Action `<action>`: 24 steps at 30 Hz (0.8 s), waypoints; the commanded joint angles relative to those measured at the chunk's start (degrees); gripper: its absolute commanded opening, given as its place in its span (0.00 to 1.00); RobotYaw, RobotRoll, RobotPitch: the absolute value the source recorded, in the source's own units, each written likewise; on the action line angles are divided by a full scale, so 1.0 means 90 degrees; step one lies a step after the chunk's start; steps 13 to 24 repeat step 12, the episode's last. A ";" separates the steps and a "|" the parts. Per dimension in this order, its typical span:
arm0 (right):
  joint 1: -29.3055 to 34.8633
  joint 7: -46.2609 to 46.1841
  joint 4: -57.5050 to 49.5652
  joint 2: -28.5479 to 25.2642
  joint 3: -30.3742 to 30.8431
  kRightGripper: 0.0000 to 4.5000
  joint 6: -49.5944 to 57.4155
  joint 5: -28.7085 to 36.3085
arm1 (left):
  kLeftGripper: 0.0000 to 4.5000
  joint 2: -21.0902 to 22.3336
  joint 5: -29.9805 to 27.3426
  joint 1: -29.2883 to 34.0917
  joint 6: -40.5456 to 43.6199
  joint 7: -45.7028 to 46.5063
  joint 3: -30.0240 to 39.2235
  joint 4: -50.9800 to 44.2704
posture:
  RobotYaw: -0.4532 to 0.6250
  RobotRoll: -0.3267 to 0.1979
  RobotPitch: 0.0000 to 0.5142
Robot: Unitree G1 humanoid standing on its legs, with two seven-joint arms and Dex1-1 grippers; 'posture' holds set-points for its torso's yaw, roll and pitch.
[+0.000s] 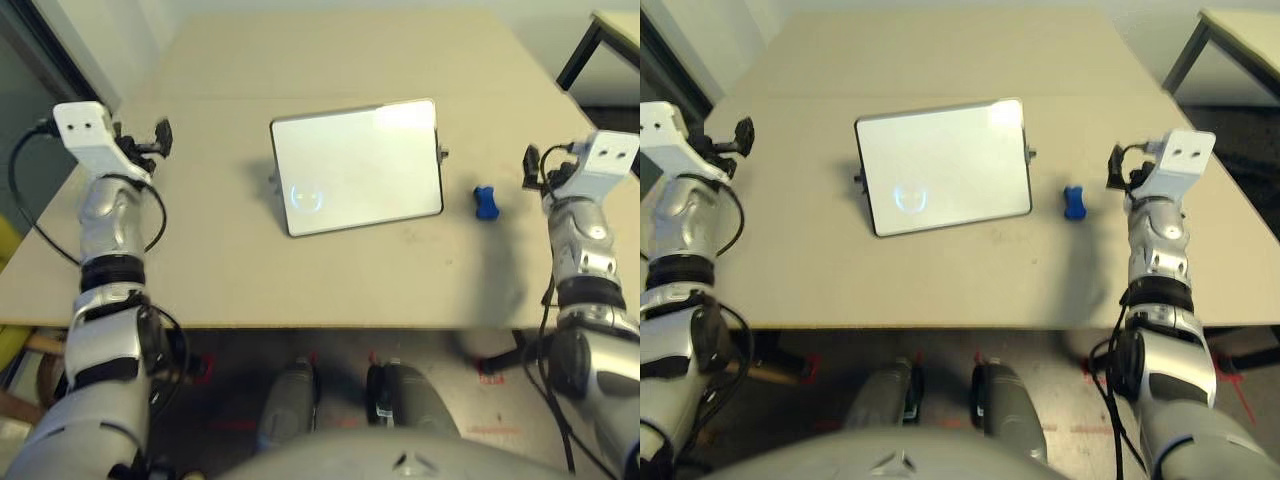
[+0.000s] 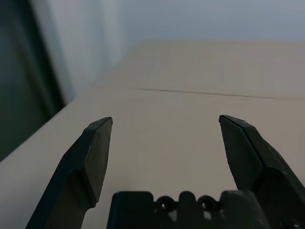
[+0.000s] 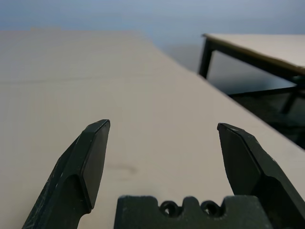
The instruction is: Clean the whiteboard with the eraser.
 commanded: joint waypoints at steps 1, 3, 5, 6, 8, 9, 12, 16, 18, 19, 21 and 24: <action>-0.0120 -0.0146 0.0520 -0.0075 0.0064 0.99 -0.0483 -0.0098 | 1.00 -0.0026 0.0254 -0.0014 -0.0166 0.0399 -0.0110 0.0281 | 0.65 0.62 0.14; -0.0122 -0.0124 0.0701 -0.0107 0.0063 0.99 -0.0646 -0.0061 | 1.00 -0.0048 0.0365 0.0006 -0.0116 0.0580 -0.0184 0.0324 | 0.66 0.62 0.14; -0.0154 -0.0064 0.0833 -0.0125 0.0019 0.99 -0.0699 0.0015 | 1.00 -0.0122 0.0321 0.0004 -0.0158 0.0621 -0.0162 0.0265 | 0.67 0.62 0.14; -0.0165 -0.0027 0.0869 -0.0123 -0.0010 0.99 -0.0715 0.0062 | 1.00 -0.0143 0.0297 0.0027 -0.0167 0.0640 -0.0143 0.0206 | 0.68 0.62 0.14; -0.0200 0.0034 0.0955 -0.0116 -0.0018 0.99 -0.0761 0.0094 | 1.00 -0.0144 0.0342 0.0087 -0.0156 0.0725 -0.0165 0.0129 | 0.69 0.62 0.14; -0.0206 0.0051 0.0983 -0.0109 -0.0008 0.99 -0.0794 0.0099 | 1.00 -0.0152 0.0332 0.0121 -0.0131 0.0770 -0.0151 0.0064 | 0.69 0.62 0.14; -0.0216 0.0089 0.0993 -0.0061 0.0002 0.99 -0.0830 0.0148 | 1.00 -0.0138 0.0243 0.0222 -0.0046 0.0705 -0.0113 -0.0208 | 0.69 0.62 0.14; -0.0216 0.0089 0.0993 -0.0061 0.0002 0.99 -0.0830 0.0148 | 1.00 -0.0138 0.0243 0.0222 -0.0046 0.0705 -0.0113 -0.0208 | 0.69 0.62 0.14; -0.0216 0.0089 0.0993 -0.0061 0.0002 0.99 -0.0830 0.0148 | 1.00 -0.0138 0.0243 0.0222 -0.0046 0.0705 -0.0113 -0.0208 | 0.69 0.62 0.14; -0.0216 0.0089 0.0993 -0.0061 0.0002 0.99 -0.0830 0.0148 | 1.00 -0.0138 0.0243 0.0222 -0.0046 0.0705 -0.0113 -0.0208 | 0.69 0.62 0.14; -0.0216 0.0089 0.0993 -0.0061 0.0002 0.99 -0.0830 0.0148 | 1.00 -0.0138 0.0243 0.0222 -0.0046 0.0705 -0.0113 -0.0208 | 0.69 0.62 0.14; -0.0216 0.0089 0.0993 -0.0061 0.0002 0.99 -0.0830 0.0148 | 1.00 -0.0138 0.0243 0.0222 -0.0046 0.0705 -0.0113 -0.0208 | 0.69 0.62 0.14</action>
